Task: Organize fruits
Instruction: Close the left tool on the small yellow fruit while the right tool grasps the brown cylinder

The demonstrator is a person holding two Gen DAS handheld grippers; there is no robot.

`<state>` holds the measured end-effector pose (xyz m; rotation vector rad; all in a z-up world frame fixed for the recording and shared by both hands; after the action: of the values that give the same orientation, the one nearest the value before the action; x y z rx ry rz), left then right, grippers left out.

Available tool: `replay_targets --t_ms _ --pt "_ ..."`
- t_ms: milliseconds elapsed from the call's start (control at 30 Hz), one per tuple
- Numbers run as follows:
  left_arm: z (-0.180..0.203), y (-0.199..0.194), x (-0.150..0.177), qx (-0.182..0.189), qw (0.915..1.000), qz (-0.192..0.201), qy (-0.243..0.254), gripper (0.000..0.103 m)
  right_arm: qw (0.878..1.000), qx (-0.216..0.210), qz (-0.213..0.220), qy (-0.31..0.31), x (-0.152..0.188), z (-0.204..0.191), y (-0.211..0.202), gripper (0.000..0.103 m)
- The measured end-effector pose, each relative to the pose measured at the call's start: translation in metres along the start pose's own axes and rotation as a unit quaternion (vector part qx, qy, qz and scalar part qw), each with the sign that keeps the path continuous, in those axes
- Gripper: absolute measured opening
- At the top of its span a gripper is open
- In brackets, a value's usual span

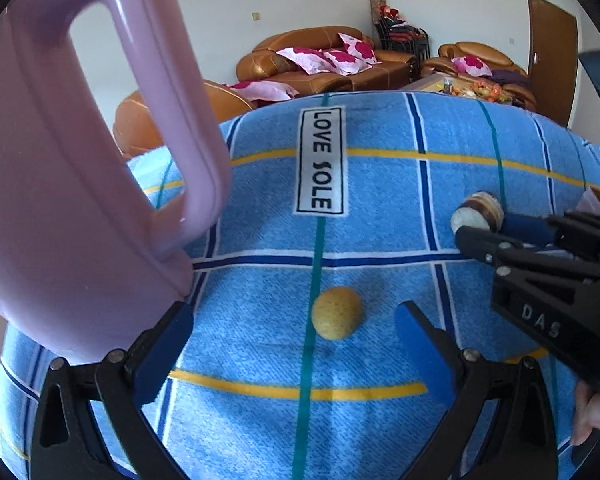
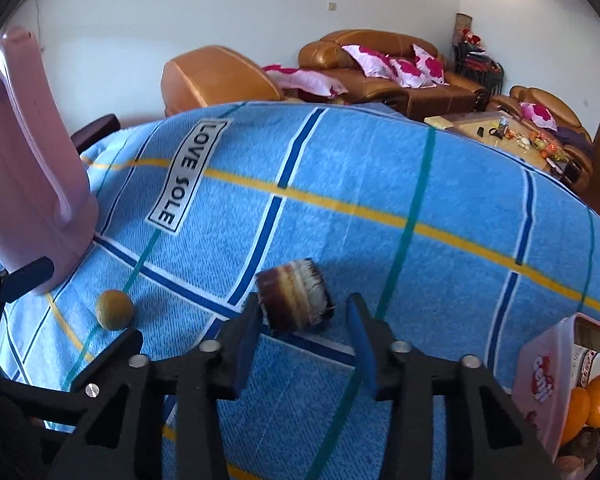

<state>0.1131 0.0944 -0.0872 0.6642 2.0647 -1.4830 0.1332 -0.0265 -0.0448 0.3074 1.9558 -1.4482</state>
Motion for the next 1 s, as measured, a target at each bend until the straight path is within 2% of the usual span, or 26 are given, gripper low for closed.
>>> replay_targets --t_ms 67,133,200,267,333,500,567,667,767,900,1000 --pt "-0.001 0.003 -0.001 0.013 0.9998 -0.008 -0.014 0.103 1.0 0.007 0.003 -0.006 0.001 -0.002 -0.003 0.035" --pt "-0.006 0.006 0.0 0.028 0.999 -0.017 -0.03 0.101 1.0 0.011 0.025 -0.009 0.0 -0.003 -0.014 0.035" --pt "-0.01 0.008 0.001 0.041 0.9977 -0.025 -0.047 0.097 0.998 0.01 0.066 -0.011 -0.004 -0.006 -0.029 0.035" --pt "-0.012 0.012 0.004 0.057 0.9959 -0.035 -0.061 0.089 0.992 0.005 0.126 -0.007 -0.005 -0.009 -0.052 0.035" --pt "-0.011 0.017 0.004 0.067 0.9944 -0.045 -0.068 0.086 0.987 0.006 0.158 0.002 -0.007 -0.01 -0.062 0.035" --pt "-0.008 0.018 0.0 0.068 0.9948 -0.037 -0.066 0.065 0.986 0.01 0.165 0.019 -0.009 -0.007 -0.065 0.035" --pt "-0.004 0.018 -0.001 0.072 0.9951 -0.033 -0.059 0.047 0.986 0.009 0.164 0.025 -0.011 -0.006 -0.064 0.035" --pt "0.004 0.017 -0.003 0.074 0.996 -0.027 -0.042 0.034 0.986 0.01 0.163 0.029 -0.013 -0.006 -0.064 0.036" --pt "0.007 0.017 -0.006 0.076 0.9963 -0.025 -0.032 0.027 0.986 0.014 0.165 0.026 -0.016 -0.006 -0.064 0.036" --pt "0.009 0.017 -0.01 0.073 0.9968 -0.021 -0.027 0.027 0.984 0.024 0.174 0.019 -0.016 -0.007 -0.068 0.036" --pt "0.011 0.011 -0.013 0.07 0.9972 -0.004 -0.027 0.027 0.979 0.039 0.199 0.014 -0.013 -0.009 -0.078 0.036"
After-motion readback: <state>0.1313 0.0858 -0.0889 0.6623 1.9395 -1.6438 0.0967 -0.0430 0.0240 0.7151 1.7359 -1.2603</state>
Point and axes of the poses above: each gripper's, at about its wrist camera, not at the fingertips, and y roughly the way its jaws point, z to its right, x to its underside, the point moved 7 cm from there along y, roughly the way its jaws point, and after that the axes turned 12 degrees about -x, right-handed, at the moved point
